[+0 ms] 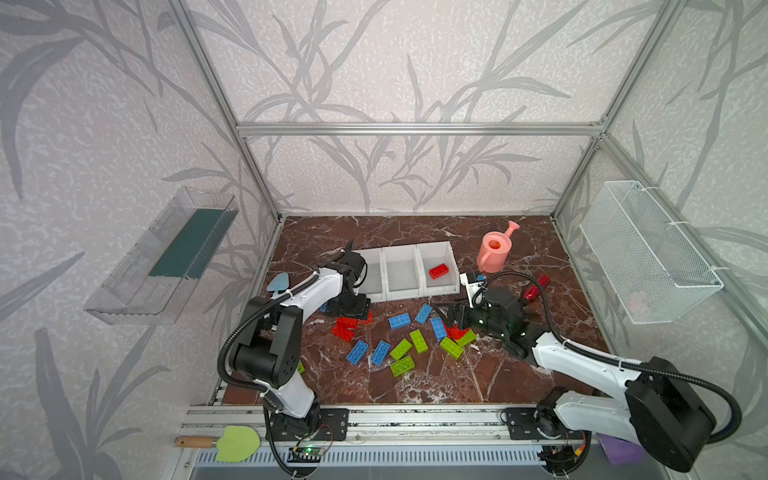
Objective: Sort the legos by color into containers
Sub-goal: 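Lower the left gripper onto a red brick beside the bin while the right arm withdraws, then close the left gripper on the red brick and lift it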
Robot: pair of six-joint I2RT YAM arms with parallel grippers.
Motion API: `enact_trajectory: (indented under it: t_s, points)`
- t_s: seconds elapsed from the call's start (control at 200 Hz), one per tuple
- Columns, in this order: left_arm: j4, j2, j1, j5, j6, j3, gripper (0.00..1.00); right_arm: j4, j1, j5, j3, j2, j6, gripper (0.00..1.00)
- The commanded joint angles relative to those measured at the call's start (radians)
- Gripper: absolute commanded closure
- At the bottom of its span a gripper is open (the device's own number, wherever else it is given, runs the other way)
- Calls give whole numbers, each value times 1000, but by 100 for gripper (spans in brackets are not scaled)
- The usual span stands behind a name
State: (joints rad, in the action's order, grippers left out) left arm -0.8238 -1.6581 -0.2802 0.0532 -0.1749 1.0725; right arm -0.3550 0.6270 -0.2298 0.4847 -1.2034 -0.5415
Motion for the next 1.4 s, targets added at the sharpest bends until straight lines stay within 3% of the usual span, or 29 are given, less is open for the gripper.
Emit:
enact_trajectory:
  t_s: [0.0, 0.28, 0.325, 0.395, 0.575, 0.73, 1.394]
  points:
    - [2, -19, 4, -12, 16, -20, 22, -30, 2, -8, -9, -1, -8, 13]
    - [0, 10, 4, -15, 8, -37, 35, -30, 3, -8, -10, -4, -8, 13]
    - [-6, 12, 4, -32, 5, -39, 31, -29, 2, -8, -9, -3, -8, 13]
    - [-18, 18, 6, -54, -8, -40, 15, -29, 2, -8, -9, -4, -6, 13]
    - [3, 116, 30, -110, -22, -71, 4, -35, 3, -13, -9, -15, -3, 13]
    - [23, 134, 45, -57, 0, -104, 2, -47, 3, -26, -9, -25, -9, 13]
    - [31, -36, 50, -47, 35, -43, 9, -35, 2, -23, -11, 1, -8, 13]
